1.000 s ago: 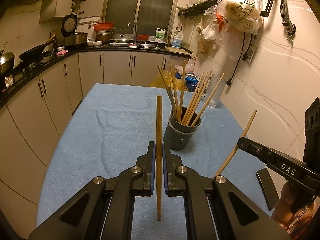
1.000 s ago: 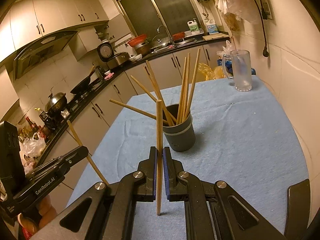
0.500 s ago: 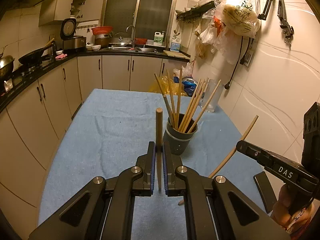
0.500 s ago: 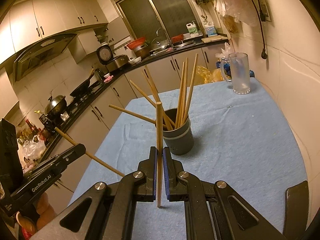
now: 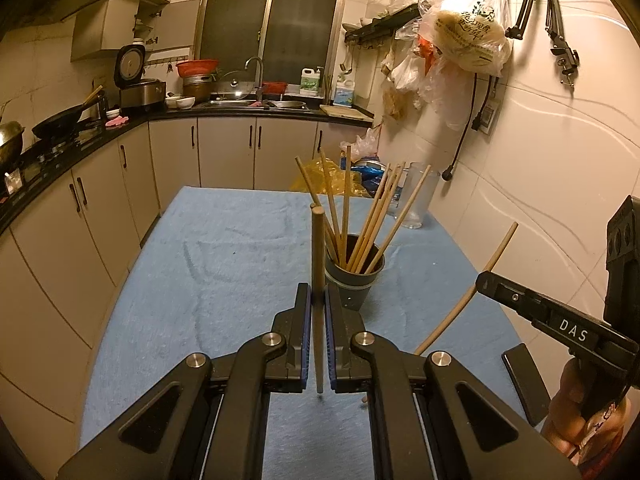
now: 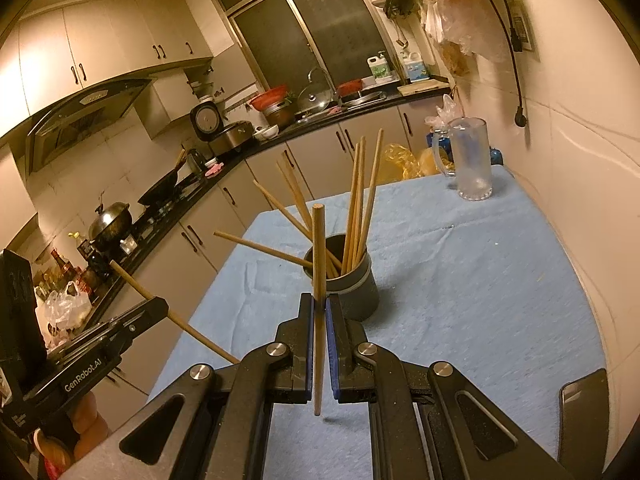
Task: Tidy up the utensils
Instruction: 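Lift both chopsticks upright and carry them over the grey cup, then lower both chopsticks into the grey cup and open both grippers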
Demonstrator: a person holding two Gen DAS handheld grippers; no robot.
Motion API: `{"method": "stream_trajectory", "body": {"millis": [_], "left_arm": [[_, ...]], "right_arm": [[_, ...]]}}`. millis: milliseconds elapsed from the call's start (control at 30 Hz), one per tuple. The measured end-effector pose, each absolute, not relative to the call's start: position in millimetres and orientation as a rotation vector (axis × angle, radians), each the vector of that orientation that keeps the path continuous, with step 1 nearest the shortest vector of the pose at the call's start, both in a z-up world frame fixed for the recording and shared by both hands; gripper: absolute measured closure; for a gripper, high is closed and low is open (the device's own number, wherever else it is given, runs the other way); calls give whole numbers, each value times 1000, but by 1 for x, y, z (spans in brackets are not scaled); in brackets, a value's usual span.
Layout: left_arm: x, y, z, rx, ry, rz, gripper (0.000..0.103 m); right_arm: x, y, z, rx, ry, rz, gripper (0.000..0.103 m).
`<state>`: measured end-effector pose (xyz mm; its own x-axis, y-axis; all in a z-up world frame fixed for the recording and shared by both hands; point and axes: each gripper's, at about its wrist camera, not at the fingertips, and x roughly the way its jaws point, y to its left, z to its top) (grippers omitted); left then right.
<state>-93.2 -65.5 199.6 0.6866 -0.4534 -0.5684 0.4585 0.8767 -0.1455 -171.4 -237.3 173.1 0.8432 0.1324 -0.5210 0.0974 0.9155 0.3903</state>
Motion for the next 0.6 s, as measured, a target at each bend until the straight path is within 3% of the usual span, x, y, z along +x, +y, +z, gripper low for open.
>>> {"method": "stream_trajectory", "body": {"millis": [600], "left_arm": [[-92,-77,215,28,612,-532,97]], "right_arm": [[-181,-253,191,426,522,-5,96]]}}
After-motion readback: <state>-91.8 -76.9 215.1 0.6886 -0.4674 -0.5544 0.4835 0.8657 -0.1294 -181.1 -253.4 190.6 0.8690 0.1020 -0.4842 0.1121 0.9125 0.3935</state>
